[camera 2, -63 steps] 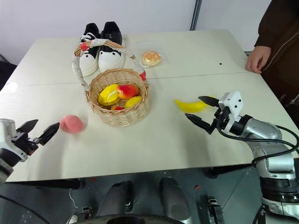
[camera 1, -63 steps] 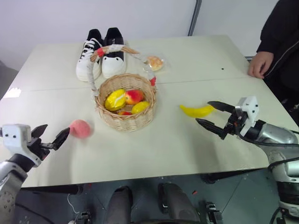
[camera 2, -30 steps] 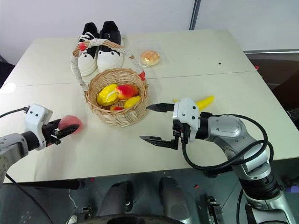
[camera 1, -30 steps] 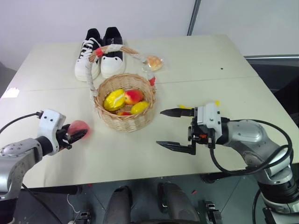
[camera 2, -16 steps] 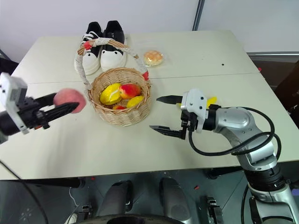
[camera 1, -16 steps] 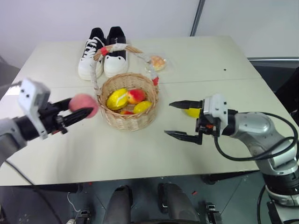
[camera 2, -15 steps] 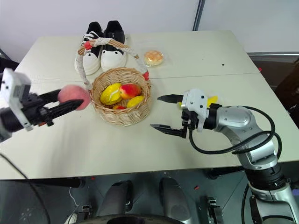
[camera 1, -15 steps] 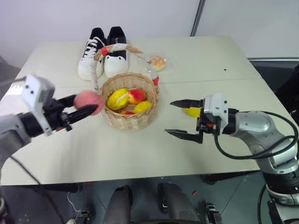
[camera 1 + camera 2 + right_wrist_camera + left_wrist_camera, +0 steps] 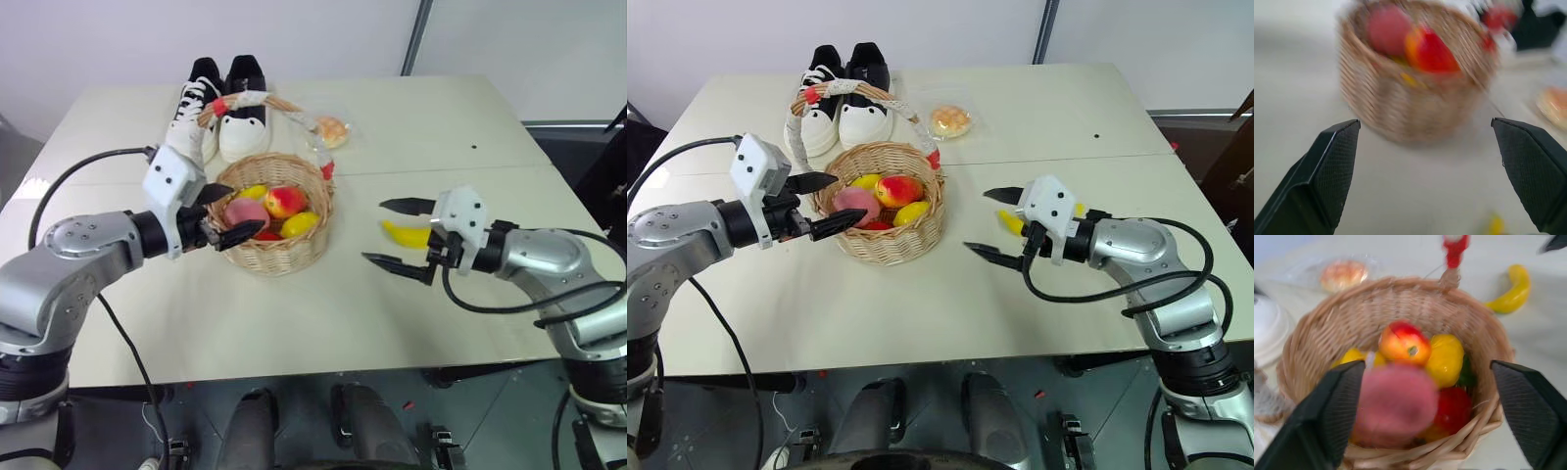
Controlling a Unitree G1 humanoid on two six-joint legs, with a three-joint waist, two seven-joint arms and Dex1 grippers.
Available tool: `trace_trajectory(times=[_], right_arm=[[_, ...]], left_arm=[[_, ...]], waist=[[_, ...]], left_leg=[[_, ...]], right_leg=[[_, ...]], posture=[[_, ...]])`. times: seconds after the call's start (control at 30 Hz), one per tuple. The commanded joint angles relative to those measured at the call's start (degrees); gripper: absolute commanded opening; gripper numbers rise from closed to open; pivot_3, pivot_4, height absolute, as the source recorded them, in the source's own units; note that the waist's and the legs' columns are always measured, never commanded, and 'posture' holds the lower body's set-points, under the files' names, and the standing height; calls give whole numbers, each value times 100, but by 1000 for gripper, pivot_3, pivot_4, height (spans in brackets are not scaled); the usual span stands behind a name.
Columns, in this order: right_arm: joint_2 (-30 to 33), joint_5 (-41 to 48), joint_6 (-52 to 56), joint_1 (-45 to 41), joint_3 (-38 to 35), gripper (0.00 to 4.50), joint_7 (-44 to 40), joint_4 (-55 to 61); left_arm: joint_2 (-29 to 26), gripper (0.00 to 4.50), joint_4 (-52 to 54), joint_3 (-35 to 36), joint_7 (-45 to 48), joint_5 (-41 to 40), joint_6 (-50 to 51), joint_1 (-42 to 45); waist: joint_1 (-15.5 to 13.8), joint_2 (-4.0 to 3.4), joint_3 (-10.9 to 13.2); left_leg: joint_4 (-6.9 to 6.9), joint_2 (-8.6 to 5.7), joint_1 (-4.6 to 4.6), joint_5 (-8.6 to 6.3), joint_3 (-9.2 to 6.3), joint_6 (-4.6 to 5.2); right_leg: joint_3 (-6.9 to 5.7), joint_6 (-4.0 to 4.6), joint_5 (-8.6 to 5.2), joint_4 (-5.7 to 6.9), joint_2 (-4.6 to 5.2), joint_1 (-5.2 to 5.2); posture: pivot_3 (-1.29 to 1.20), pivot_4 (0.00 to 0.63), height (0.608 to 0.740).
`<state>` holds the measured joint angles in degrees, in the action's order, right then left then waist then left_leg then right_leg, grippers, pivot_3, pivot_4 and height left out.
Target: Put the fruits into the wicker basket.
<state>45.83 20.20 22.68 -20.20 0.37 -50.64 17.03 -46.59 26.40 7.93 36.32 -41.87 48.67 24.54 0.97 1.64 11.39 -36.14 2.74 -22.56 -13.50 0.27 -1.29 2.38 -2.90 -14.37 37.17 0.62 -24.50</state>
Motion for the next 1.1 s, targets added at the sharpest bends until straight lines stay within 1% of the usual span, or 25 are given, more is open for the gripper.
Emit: trace_trajectory(times=[0.03,0.07,0.2,0.3,0.43,0.53,0.57,0.63,0.67,0.7,0.73,0.87,0.9,0.97,1.03,1.1], right_arm=[[292,-748,-661,-103,177,4500,-111,-774],[367,-1010,-896,-251,302,4500,-157,-1222],[518,-1653,-1688,-654,639,4500,-435,-2395],[423,-2043,-2400,-1204,915,4500,-632,-3543],[269,-2408,-3087,-1784,1172,4500,-803,-4683],[199,-2607,-3467,-2093,1280,3616,-889,-5312],[185,-2644,-3564,-2162,1302,3152,-930,-5444],[160,-2718,-3740,-2249,1310,2055,-956,-5621],[152,-2757,-3853,-2277,1295,1621,-914,-5656],[151,-2783,-3933,-2286,1269,1186,-864,-5649],[161,-2785,-3987,-2279,1240,849,-853,-5606],[320,-2545,-3939,-2043,974,849,-979,-4926],[366,-2373,-3777,-1923,855,849,-1069,-4591],[508,-1657,-3043,-1478,485,849,-1365,-3356],[671,-673,-1924,-927,97,849,-1589,-1718],[685,-41,-1092,-666,-57,849,-1539,-572]], left_arm=[[-52,4418,59,141,501,-67,-354,-96],[-31,4418,142,109,618,-119,-393,-145],[23,4418,321,122,772,-300,-360,-275],[-18,4418,478,150,795,-341,-320,-450],[-93,4418,581,193,873,-370,-332,-614],[-129,4500,669,262,902,-442,-332,-725],[-138,4500,697,290,894,-480,-313,-755],[-153,4500,748,325,873,-511,-299,-818],[-155,4500,760,336,855,-501,-308,-855],[-152,4500,764,358,834,-501,-311,-890],[-152,4500,764,388,815,-492,-321,-927],[-166,4500,627,709,763,-467,-377,-1132],[-177,4500,573,815,760,-415,-428,-1218],[-153,4500,330,1198,714,-359,-505,-1449],[-147,4500,78,1598,786,-262,-663,-1780],[-146,4500,-97,1812,891,-188,-828,-2026]], waist=[[2,0,0],[11,-1,0],[31,-2,1],[63,-3,2],[125,-3,2],[155,-3,2],[155,-2,2],[155,-3,2],[155,-1,1],[155,-1,1],[155,-1,1],[154,-3,2],[153,-4,3],[154,-9,5],[150,-15,8],[161,-15,8]], left_leg=[[-1,0,0,0,1,0],[-1,-1,1,0,2,0],[2,1,4,0,5,1],[4,2,8,0,5,1],[3,1,7,1,4,2],[1,1,7,1,4,2],[2,1,7,1,4,2],[1,1,7,1,5,2],[1,1,7,1,4,1],[1,1,7,1,2,1],[1,1,8,1,1,1],[2,1,9,1,1,1],[2,1,9,1,1,1],[3,2,10,1,1,1],[10,3,10,1,-2,1],[9,6,17,0,-5,2]], right_leg=[[0,0,0,0,0,0],[1,0,0,0,0,0],[4,-1,0,4,-3,-1],[6,-3,1,4,-5,0],[7,-5,4,7,-5,0],[7,-12,9,8,-4,0],[7,-12,10,8,-4,0],[7,-12,10,8,-3,1],[7,-12,11,8,-4,1],[7,-12,11,9,-4,1],[7,-12,11,9,-5,2],[7,-13,11,12,-4,2],[7,-14,11,13,-4,2],[7,-16,11,15,-4,2],[7,-21,10,20,-4,-2],[7,-30,6,38,-5,-2]], posture=[[0,150,740],[0,150,740],[0,150,740],[0,150,740],[0,150,740],[0,150,740],[0,150,740],[0,150,740],[0,150,740],[0,150,740],[0,150,740],[0,150,740],[0,150,740],[0,150,740],[0,150,740],[0,150,740]])
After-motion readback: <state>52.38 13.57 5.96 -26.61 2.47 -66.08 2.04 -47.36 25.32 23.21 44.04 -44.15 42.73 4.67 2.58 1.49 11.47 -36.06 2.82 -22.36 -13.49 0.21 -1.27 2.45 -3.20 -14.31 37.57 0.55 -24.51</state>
